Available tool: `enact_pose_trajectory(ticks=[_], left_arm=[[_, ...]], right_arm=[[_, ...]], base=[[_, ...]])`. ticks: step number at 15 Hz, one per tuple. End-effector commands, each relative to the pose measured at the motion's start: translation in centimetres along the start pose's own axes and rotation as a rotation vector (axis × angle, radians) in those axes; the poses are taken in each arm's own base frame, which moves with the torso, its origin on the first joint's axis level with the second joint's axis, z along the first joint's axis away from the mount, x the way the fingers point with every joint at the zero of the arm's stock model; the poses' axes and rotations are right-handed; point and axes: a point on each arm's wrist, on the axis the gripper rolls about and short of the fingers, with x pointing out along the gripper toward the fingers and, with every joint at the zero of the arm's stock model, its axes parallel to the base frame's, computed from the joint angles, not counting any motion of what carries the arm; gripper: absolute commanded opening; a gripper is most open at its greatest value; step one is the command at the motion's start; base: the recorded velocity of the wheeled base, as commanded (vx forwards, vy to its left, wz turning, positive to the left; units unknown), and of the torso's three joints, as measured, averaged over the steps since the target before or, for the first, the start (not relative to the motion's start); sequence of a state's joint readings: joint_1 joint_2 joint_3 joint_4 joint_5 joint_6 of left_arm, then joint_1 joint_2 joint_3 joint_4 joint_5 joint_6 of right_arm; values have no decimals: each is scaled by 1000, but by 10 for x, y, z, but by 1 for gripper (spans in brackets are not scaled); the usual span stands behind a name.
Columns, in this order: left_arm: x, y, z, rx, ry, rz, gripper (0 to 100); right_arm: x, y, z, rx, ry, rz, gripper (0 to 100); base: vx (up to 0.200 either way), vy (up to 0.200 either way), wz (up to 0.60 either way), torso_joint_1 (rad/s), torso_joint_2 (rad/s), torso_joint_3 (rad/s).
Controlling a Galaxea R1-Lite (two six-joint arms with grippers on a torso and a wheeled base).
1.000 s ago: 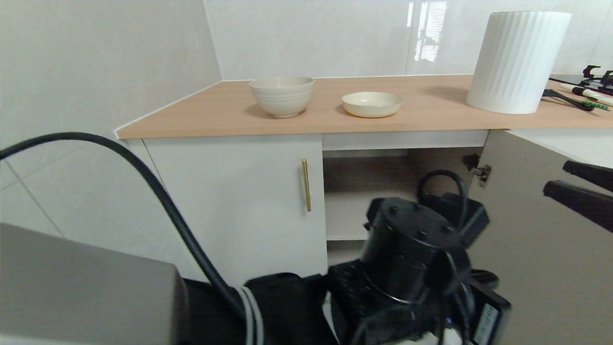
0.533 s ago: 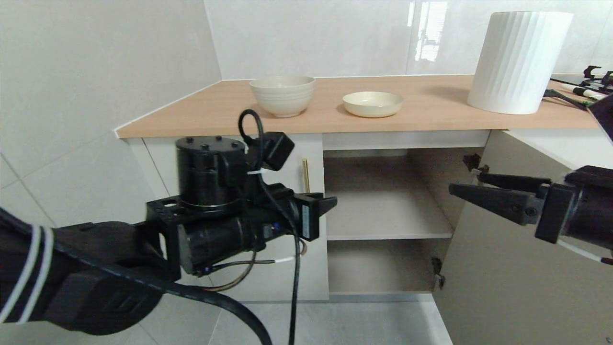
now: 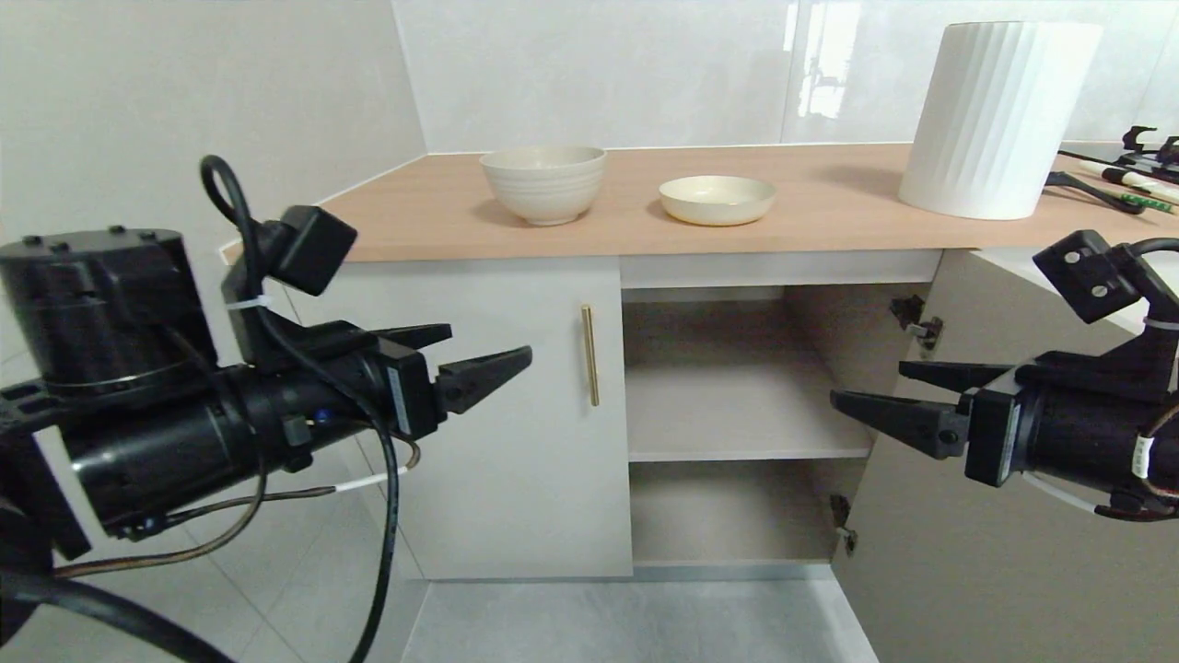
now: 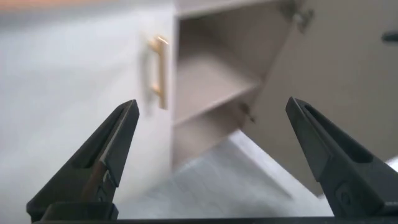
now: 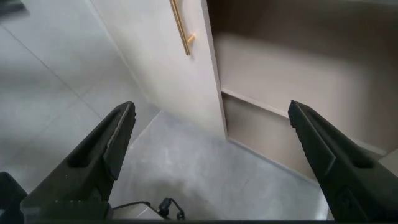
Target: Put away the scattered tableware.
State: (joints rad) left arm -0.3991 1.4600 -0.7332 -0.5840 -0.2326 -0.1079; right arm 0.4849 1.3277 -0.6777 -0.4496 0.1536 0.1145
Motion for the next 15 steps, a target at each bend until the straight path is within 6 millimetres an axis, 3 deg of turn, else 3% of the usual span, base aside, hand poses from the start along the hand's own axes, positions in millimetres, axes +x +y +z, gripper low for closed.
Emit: enact_pose_trajectory(ticks=[1,4,10,15], left_arm=[[-38,3,32,19,-113,57,100],[-68,-4,50,20,-126,77,100],[-74,-5,54,28,-148,81,100],[-81,-4,59,34,-174,97,100]], right_arm=[[-8,1,3,-7,-24,2,100],[-14,2,7,-12,-48,2,100],[-16,3,7,-15,-52,4,100],[-16,3,5,-14,-45,5,100]], base=[[0,0,0,0,0,0],[0,0,0,0,0,0],[0,0,0,0,0,0],[200,0,0,3,2,1]])
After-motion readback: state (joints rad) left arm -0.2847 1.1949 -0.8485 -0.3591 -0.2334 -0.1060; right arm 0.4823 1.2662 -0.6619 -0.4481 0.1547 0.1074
